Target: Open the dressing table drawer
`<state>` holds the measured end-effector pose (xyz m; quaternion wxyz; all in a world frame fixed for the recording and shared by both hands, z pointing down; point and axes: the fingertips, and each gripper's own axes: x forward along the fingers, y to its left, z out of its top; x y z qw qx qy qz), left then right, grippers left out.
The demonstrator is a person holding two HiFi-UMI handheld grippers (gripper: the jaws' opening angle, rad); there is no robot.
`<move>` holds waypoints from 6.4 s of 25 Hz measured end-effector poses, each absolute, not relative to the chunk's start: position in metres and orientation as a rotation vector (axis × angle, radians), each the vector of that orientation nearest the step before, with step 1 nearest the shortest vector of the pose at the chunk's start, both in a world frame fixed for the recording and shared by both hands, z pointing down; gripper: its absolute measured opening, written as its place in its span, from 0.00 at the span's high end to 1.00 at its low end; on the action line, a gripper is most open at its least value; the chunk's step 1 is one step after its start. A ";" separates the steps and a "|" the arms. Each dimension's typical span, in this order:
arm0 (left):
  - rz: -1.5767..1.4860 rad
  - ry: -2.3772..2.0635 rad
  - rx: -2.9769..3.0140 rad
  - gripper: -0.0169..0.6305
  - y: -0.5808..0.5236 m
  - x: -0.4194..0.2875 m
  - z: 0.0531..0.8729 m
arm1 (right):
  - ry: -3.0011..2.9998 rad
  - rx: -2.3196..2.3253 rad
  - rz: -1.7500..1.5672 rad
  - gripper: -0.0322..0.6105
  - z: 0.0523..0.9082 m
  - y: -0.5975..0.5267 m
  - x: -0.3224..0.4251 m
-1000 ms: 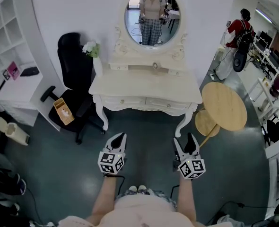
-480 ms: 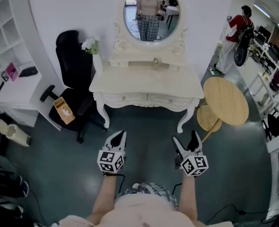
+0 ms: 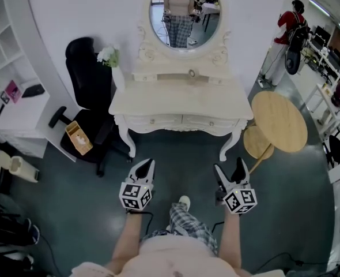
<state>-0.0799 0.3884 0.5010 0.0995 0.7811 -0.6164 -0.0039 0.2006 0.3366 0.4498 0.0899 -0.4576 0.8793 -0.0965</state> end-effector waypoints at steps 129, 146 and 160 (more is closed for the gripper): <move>0.220 -1.678 2.208 0.93 -0.186 -0.138 0.573 | 2.763 -2.032 -0.773 0.79 0.653 -0.319 0.184; 0.227 -1.666 2.219 0.93 -0.176 -0.135 0.572 | 2.760 -2.043 -0.783 0.79 0.655 -0.301 0.189; 0.220 -1.676 2.213 0.93 -0.171 -0.139 0.570 | 2.762 -2.049 -0.782 0.79 0.655 -0.297 0.190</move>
